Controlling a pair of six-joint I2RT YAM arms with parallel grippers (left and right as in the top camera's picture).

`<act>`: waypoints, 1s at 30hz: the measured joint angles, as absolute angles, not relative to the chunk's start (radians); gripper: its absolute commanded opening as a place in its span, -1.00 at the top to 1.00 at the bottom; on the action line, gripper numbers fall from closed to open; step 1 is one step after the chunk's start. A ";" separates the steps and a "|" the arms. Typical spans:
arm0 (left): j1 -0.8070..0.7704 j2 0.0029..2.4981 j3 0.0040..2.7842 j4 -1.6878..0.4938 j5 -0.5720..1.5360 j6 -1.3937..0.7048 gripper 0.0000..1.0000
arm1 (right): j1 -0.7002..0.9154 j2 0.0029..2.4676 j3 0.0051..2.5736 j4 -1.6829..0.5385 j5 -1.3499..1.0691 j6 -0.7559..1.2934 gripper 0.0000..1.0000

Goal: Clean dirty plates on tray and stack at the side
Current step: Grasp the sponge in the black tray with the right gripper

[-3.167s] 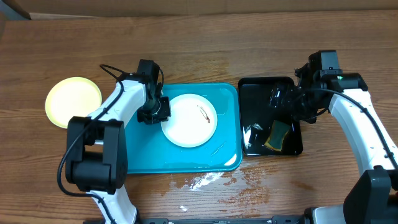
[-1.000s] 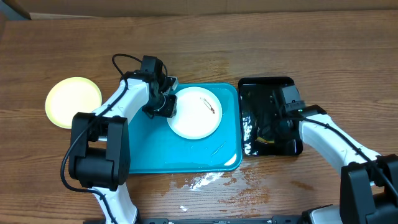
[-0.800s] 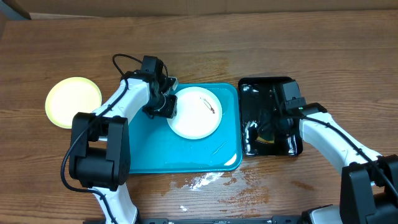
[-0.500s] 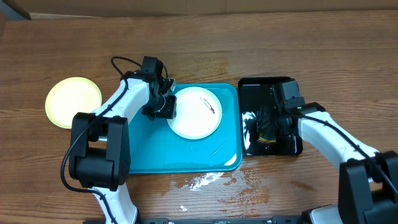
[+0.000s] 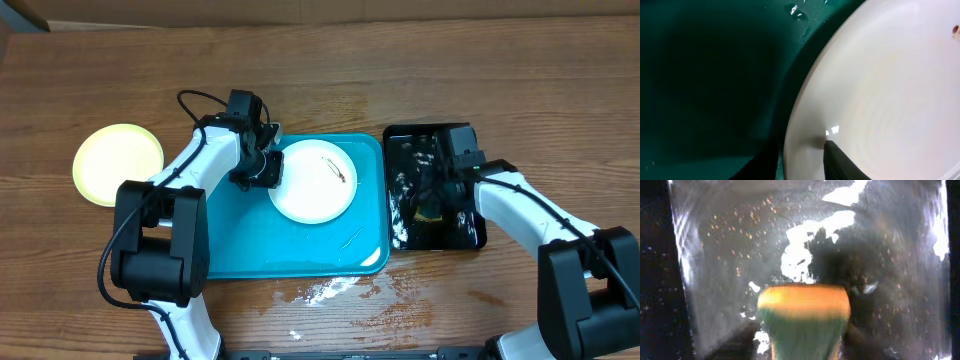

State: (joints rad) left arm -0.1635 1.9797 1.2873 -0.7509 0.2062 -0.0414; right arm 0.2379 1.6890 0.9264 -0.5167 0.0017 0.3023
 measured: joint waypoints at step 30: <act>-0.164 1.981 1.296 -0.837 0.201 -0.007 0.30 | 0.238 1.690 0.978 -0.774 -0.023 0.310 -0.53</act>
